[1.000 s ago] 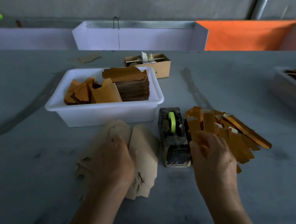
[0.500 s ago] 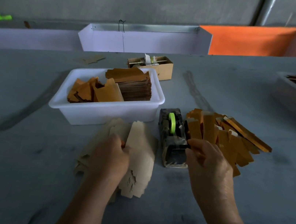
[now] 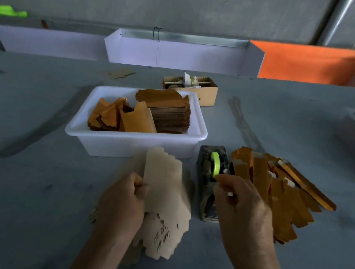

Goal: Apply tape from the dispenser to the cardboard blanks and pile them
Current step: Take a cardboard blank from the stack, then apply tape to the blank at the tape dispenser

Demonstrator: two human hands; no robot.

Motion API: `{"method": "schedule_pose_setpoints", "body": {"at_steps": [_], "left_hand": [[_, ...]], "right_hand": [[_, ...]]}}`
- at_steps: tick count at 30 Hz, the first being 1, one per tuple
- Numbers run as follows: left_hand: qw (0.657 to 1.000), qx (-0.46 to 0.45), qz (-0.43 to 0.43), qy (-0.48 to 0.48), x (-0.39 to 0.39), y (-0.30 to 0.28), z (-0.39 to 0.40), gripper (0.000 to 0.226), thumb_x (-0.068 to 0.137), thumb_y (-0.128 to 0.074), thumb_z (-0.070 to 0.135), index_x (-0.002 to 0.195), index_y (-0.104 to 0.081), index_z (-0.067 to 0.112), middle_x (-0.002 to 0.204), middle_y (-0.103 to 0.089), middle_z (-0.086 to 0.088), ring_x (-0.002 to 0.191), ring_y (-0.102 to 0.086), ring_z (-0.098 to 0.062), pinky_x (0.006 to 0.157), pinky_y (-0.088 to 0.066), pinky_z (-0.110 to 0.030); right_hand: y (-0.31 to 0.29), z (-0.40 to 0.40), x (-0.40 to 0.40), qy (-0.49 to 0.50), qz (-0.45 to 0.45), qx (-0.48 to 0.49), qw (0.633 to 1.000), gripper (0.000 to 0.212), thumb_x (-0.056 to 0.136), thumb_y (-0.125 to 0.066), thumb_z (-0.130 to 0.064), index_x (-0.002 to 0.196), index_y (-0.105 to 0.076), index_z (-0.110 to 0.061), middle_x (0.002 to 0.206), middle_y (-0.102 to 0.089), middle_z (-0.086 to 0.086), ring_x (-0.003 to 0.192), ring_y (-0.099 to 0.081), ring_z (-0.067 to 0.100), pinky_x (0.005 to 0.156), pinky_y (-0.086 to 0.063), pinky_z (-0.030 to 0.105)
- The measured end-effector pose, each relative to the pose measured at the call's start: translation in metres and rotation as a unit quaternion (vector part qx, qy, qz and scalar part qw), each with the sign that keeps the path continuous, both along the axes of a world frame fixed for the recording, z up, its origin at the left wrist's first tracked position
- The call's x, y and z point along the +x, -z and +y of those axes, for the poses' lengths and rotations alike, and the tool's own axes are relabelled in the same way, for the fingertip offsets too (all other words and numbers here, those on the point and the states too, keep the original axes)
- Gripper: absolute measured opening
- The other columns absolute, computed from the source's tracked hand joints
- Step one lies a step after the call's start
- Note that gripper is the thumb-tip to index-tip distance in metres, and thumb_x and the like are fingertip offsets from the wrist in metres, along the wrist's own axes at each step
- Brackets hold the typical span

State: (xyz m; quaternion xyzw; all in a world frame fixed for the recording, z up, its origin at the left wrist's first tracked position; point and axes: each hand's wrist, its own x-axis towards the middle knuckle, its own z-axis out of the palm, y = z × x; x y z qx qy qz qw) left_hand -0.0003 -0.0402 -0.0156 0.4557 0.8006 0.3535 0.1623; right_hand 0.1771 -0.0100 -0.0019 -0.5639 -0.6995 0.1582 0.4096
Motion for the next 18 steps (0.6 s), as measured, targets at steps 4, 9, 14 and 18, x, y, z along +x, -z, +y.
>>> {"method": "schedule_pose_setpoints", "body": {"at_steps": [4, 9, 14, 18], "left_hand": [[0.997, -0.005, -0.071, 0.014, -0.002, -0.010, -0.002, 0.014, 0.093, -0.056, 0.030, 0.082, -0.061, 0.023, 0.076, -0.062, 0.004, 0.072, -0.057, -0.011, 0.059, -0.042, -0.029], [0.964, 0.005, -0.254, 0.074, 0.003, -0.032, -0.002, 0.016, 0.089, -0.061, 0.034, 0.079, -0.069, 0.024, 0.078, -0.071, 0.001, 0.083, -0.066, -0.024, 0.081, -0.052, -0.044], [0.922, -0.013, -0.375, 0.099, 0.016, -0.031, -0.005, 0.011, 0.085, -0.064, 0.022, 0.079, -0.070, 0.016, 0.080, -0.070, -0.008, 0.083, -0.063, -0.027, 0.082, -0.049, -0.043], [0.910, -0.009, -0.401, 0.106, 0.020, -0.032, -0.002, 0.033, 0.070, -0.070, 0.034, 0.096, -0.068, 0.014, 0.089, -0.071, -0.005, 0.086, -0.065, -0.019, 0.077, -0.048, -0.033]], "right_hand": [[0.000, -0.001, 0.000, -0.003, 0.001, -0.005, 1.000, 0.018, 0.089, -0.060, -0.013, 0.106, -0.067, -0.017, 0.091, -0.059, -0.011, 0.076, -0.058, 0.001, 0.059, -0.042, 0.007], [0.002, -0.002, 0.002, -0.030, 0.057, -0.056, 0.996, 0.014, 0.086, -0.055, -0.032, 0.099, -0.062, -0.030, 0.081, -0.062, -0.016, 0.071, -0.060, 0.002, 0.061, -0.049, 0.014], [-0.001, -0.002, -0.003, -0.073, 0.191, -0.193, 0.960, 0.037, 0.071, -0.050, -0.054, 0.101, -0.059, -0.035, 0.083, -0.065, -0.016, 0.079, -0.060, -0.008, 0.058, -0.049, 0.010], [0.003, 0.002, -0.006, -0.081, 0.302, -0.266, 0.912, 0.007, 0.083, -0.064, -0.027, 0.089, -0.064, -0.028, 0.078, -0.069, -0.016, 0.075, -0.063, -0.003, 0.057, -0.050, 0.015]]}}
